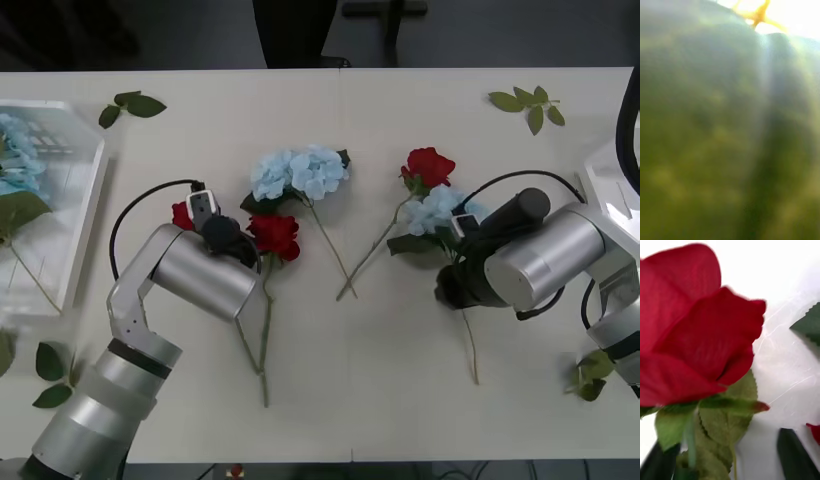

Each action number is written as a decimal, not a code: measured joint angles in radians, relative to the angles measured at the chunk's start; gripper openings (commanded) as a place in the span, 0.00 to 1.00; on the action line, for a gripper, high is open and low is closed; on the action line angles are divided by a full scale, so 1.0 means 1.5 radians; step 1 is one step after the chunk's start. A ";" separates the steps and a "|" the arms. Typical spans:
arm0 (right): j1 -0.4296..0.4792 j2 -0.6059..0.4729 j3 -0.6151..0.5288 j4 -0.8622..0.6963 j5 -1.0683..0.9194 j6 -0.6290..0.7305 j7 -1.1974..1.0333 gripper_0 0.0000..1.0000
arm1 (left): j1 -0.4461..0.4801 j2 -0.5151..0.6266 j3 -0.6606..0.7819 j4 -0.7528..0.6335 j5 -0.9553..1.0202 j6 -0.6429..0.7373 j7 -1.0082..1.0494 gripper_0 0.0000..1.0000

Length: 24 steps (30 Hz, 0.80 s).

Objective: Place the red flowers into the right box and the blue flowers into the left box. If a person shows an open palm, hand one flower to the person first, then continue sorting.

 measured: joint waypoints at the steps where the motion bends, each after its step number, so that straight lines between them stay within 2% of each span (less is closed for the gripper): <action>1: 0.000 0.004 0.000 0.001 0.002 0.000 0.000 0.00 | -0.001 0.000 0.000 0.000 0.000 0.000 0.000 0.00; 7: 0.000 0.011 0.000 0.002 0.002 0.000 0.000 0.00 | -0.001 0.008 0.000 -0.004 0.032 0.000 0.000 0.00; 12: 0.000 0.011 0.000 0.002 0.002 -0.016 0.000 0.00 | -0.001 0.051 0.000 -0.053 0.110 0.015 0.000 0.00; 18: 0.000 -0.006 -0.028 -0.024 -0.005 -0.032 0.000 0.00 | 0.012 0.135 0.015 -0.193 0.237 0.075 -0.039 0.00; 24: 0.010 -0.054 -0.142 -0.116 -0.089 -0.032 0.007 0.00 | 0.046 0.196 0.113 -0.343 0.405 0.116 -0.157 0.00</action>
